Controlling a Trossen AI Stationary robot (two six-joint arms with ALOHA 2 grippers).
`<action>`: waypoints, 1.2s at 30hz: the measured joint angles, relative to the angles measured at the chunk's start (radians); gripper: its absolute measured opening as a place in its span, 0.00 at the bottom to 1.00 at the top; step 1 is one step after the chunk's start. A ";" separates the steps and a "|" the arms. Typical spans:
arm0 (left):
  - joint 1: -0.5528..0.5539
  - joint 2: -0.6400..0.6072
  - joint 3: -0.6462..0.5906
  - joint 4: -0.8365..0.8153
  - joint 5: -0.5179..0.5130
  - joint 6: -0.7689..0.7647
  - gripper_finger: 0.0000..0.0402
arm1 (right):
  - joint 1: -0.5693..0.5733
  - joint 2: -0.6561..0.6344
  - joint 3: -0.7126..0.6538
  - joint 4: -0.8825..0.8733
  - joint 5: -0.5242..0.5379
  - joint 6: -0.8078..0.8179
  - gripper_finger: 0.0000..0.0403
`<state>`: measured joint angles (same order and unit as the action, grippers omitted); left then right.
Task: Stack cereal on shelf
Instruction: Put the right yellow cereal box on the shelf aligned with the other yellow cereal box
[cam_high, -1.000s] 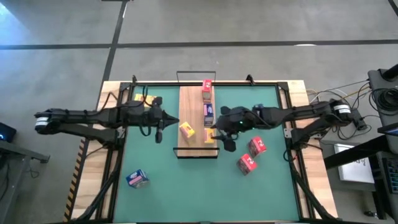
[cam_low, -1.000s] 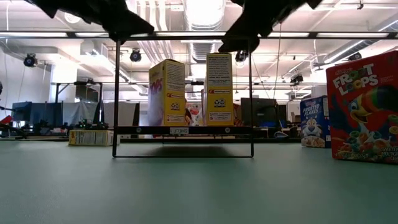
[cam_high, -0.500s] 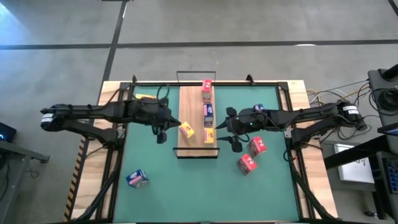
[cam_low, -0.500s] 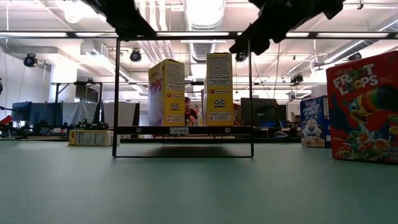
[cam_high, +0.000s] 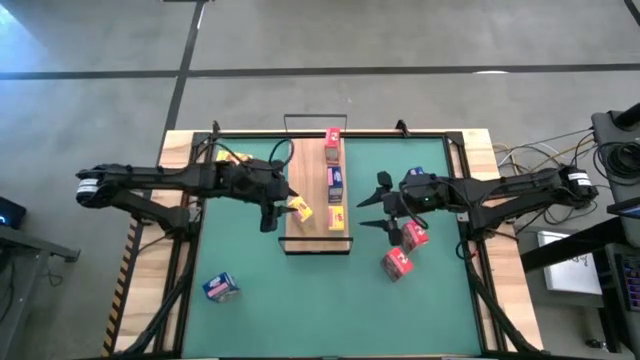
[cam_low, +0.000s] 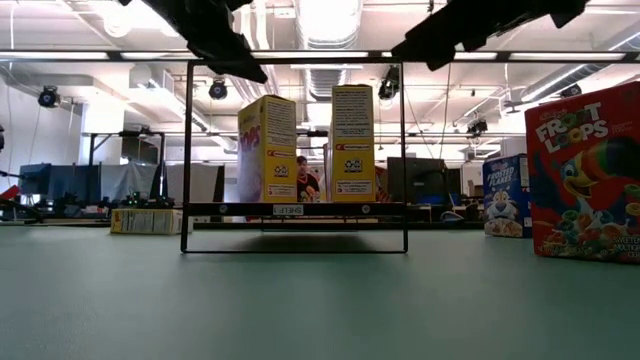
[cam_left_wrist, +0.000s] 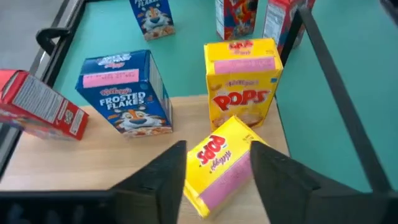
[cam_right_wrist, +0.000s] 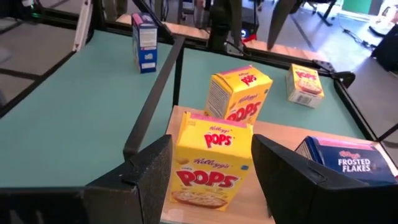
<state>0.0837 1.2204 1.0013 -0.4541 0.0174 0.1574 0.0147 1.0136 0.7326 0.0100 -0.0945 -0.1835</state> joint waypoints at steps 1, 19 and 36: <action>0.000 0.012 0.012 -0.009 0.000 0.016 0.45 | 0.000 -0.009 -0.008 -0.003 -0.004 -0.001 0.52; -0.002 0.273 0.357 -0.426 0.050 0.139 0.60 | 0.000 -0.051 -0.035 -0.013 -0.014 0.007 0.52; -0.007 0.294 0.366 -0.462 0.045 0.182 0.66 | 0.000 -0.050 -0.035 -0.013 -0.013 0.008 0.52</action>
<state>0.0772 1.5143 1.3670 -0.9165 0.0620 0.3394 0.0151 0.9638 0.6971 -0.0029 -0.1074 -0.1757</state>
